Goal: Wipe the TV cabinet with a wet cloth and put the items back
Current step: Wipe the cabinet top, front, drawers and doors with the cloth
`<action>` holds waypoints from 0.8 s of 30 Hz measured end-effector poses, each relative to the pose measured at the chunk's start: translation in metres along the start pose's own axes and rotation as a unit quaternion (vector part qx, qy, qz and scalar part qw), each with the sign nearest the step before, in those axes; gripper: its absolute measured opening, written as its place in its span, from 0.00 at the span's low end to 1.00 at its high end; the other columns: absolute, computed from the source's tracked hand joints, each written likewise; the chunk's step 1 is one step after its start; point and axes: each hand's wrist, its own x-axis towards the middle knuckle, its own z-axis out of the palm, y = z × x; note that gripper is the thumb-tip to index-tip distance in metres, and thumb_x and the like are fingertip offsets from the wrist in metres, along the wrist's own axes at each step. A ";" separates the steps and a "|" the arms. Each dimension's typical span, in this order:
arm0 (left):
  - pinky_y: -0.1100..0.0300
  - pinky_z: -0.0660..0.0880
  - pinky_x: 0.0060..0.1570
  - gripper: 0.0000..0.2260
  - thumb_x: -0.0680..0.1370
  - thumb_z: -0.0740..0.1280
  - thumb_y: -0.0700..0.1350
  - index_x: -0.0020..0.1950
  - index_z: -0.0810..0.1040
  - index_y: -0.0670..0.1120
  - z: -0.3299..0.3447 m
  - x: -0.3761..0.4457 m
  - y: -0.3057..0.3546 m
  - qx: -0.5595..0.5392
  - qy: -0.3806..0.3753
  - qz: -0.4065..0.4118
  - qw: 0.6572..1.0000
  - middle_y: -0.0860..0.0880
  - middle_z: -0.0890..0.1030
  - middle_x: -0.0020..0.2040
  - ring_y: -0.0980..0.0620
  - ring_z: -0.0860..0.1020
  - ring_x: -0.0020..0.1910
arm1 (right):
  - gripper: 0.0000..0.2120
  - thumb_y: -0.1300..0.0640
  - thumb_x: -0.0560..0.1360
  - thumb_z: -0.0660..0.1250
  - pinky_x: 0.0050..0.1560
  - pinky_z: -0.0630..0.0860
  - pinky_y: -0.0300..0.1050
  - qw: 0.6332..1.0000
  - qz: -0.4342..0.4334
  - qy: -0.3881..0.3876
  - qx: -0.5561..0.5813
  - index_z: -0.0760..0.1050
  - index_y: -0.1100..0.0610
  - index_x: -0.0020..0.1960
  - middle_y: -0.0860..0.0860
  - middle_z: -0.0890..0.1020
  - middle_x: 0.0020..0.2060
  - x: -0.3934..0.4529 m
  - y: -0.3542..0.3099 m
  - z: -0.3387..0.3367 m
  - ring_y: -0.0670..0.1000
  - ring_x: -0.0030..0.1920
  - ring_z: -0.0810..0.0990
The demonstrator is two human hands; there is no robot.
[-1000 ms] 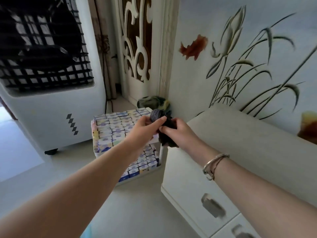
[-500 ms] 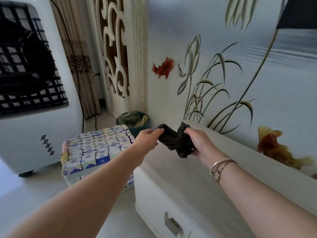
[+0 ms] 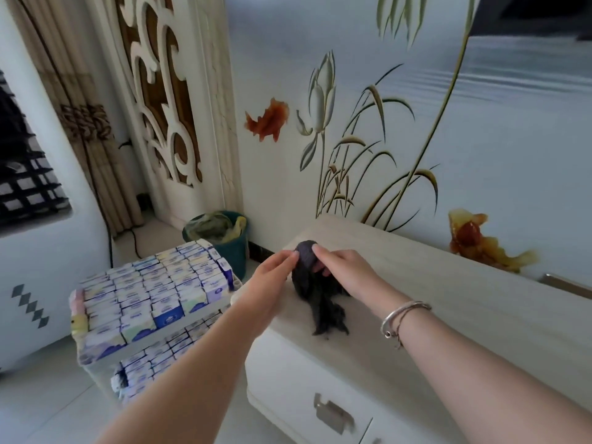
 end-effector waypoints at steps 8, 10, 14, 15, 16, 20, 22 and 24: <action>0.60 0.73 0.48 0.05 0.78 0.65 0.42 0.47 0.78 0.42 -0.008 0.000 -0.008 -0.007 -0.011 0.079 0.997 0.50 0.80 0.38 0.53 0.77 0.41 | 0.07 0.57 0.72 0.69 0.50 0.73 0.45 0.964 0.073 0.067 0.247 0.79 0.61 0.42 0.55 0.82 0.43 0.005 -0.017 0.014 0.53 0.48 0.79; 0.53 0.71 0.52 0.05 0.79 0.65 0.43 0.46 0.76 0.42 -0.008 0.003 -0.007 -0.015 0.001 0.072 0.997 0.46 0.79 0.40 0.49 0.75 0.44 | 0.04 0.59 0.71 0.70 0.54 0.74 0.48 0.952 0.098 0.056 0.286 0.78 0.59 0.43 0.56 0.82 0.45 0.009 -0.024 0.012 0.55 0.51 0.80; 0.51 0.71 0.51 0.08 0.80 0.62 0.44 0.41 0.74 0.48 -0.008 0.017 -0.003 -0.013 -0.019 0.017 1.000 0.46 0.79 0.42 0.48 0.75 0.45 | 0.08 0.62 0.70 0.72 0.57 0.76 0.53 0.950 0.128 0.027 0.282 0.74 0.61 0.46 0.61 0.80 0.53 0.017 -0.033 0.000 0.59 0.54 0.80; 0.55 0.69 0.48 0.08 0.80 0.61 0.44 0.41 0.73 0.48 -0.007 0.022 0.001 0.000 -0.029 -0.004 1.000 0.48 0.78 0.42 0.51 0.74 0.44 | 0.09 0.61 0.70 0.72 0.53 0.78 0.52 0.949 0.136 0.023 0.283 0.74 0.62 0.48 0.61 0.80 0.54 0.021 -0.035 -0.004 0.58 0.53 0.80; 0.58 0.66 0.46 0.08 0.80 0.61 0.44 0.41 0.73 0.48 -0.009 0.027 0.006 0.009 -0.031 -0.028 0.999 0.49 0.76 0.42 0.53 0.72 0.43 | 0.11 0.60 0.71 0.71 0.47 0.78 0.49 0.947 0.148 0.019 0.286 0.74 0.62 0.50 0.61 0.80 0.54 0.025 -0.038 -0.007 0.56 0.51 0.80; 0.59 0.66 0.42 0.06 0.77 0.61 0.42 0.41 0.73 0.45 -0.013 0.061 0.052 -0.103 -0.022 -0.108 0.989 0.50 0.76 0.37 0.53 0.72 0.37 | 0.14 0.50 0.76 0.67 0.49 0.77 0.48 0.921 0.169 0.022 0.351 0.73 0.59 0.55 0.58 0.81 0.52 0.051 -0.049 -0.016 0.54 0.51 0.79; 0.62 0.67 0.37 0.07 0.77 0.62 0.43 0.39 0.74 0.44 -0.012 0.081 0.081 -0.074 -0.024 -0.089 0.993 0.50 0.75 0.32 0.52 0.70 0.34 | 0.15 0.53 0.77 0.66 0.56 0.77 0.52 0.902 0.164 0.038 0.398 0.75 0.61 0.59 0.59 0.81 0.55 0.070 -0.054 -0.019 0.56 0.55 0.79; 0.61 0.69 0.38 0.06 0.77 0.63 0.43 0.42 0.73 0.42 -0.009 0.095 0.104 -0.056 -0.026 -0.048 0.997 0.47 0.76 0.36 0.51 0.72 0.37 | 0.17 0.55 0.74 0.69 0.60 0.76 0.53 0.880 0.163 0.030 0.445 0.77 0.62 0.61 0.59 0.80 0.57 0.084 -0.060 -0.024 0.58 0.59 0.78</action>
